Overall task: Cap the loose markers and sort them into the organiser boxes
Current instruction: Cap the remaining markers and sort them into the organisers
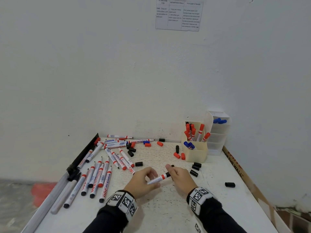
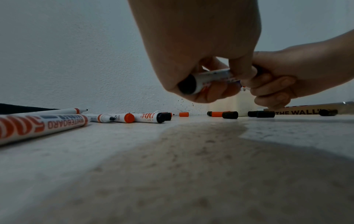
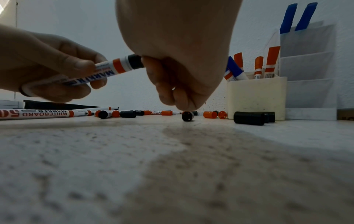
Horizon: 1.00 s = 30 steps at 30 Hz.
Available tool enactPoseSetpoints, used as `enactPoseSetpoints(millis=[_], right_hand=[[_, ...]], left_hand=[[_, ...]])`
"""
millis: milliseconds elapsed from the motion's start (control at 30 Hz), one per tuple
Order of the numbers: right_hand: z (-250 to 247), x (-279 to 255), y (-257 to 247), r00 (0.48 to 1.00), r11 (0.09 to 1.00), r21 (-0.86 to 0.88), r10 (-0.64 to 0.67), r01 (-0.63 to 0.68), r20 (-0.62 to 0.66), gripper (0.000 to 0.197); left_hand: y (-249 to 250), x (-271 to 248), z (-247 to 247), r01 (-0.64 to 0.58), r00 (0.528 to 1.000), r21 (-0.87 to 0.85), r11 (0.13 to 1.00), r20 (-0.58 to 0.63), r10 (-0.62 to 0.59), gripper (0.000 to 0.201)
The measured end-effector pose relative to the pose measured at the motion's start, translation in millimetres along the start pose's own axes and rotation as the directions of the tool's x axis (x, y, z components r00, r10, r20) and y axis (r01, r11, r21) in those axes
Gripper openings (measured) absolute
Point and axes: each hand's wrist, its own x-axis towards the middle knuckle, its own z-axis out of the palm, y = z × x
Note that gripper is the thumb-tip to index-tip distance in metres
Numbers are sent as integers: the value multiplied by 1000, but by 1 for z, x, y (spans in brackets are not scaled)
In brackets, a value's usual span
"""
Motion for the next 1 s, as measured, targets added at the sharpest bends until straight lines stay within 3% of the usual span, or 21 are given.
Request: enactPoseSetpoints(millis=[67, 133, 267, 367, 500, 633, 733, 833, 933, 1000], right_hand=[[0, 0, -1, 1000, 1000, 2, 10, -10, -6, 47], [1, -1, -3, 1000, 1000, 18, 7, -8, 6, 47], [4, -3, -5, 999, 999, 22, -31, 30, 15, 44], [5, -1, -3, 997, 997, 12, -72, 71, 39, 43], [4, 0, -5, 980, 982, -34, -183, 186, 78, 37], [3, -2, -7, 961, 963, -69, -250, 259, 122, 32], [2, -1, -4, 954, 956, -65, -276, 285, 113, 27], [-4, 2, -6, 956, 959, -11, -281, 282, 80, 22], [-22, 8, -17, 970, 964, 113, -232, 239, -70, 18], [-45, 18, -25, 955, 958, 153, -205, 241, -216, 14]], left_hand=[[1, 0, -1, 22, 999, -59, 998, -35, -24, 14], [2, 0, -1, 23, 999, -2, 1000, -29, -23, 6], [5, -1, 0, -10, 999, 88, 996, 32, 8, 21], [10, -3, -1, 80, 988, -55, 995, 134, -72, 25], [14, -8, -7, 298, 936, -396, 869, 301, -184, 36], [18, -8, -8, 350, 915, -428, 833, 346, -207, 43], [16, -5, -7, 264, 953, -401, 877, 250, -172, 40], [17, -2, -6, 188, 982, -333, 924, 58, -179, 40], [9, 2, -8, 253, 928, -89, 963, -258, -268, 41], [2, 3, -10, 386, 889, 130, 913, -318, -330, 42]])
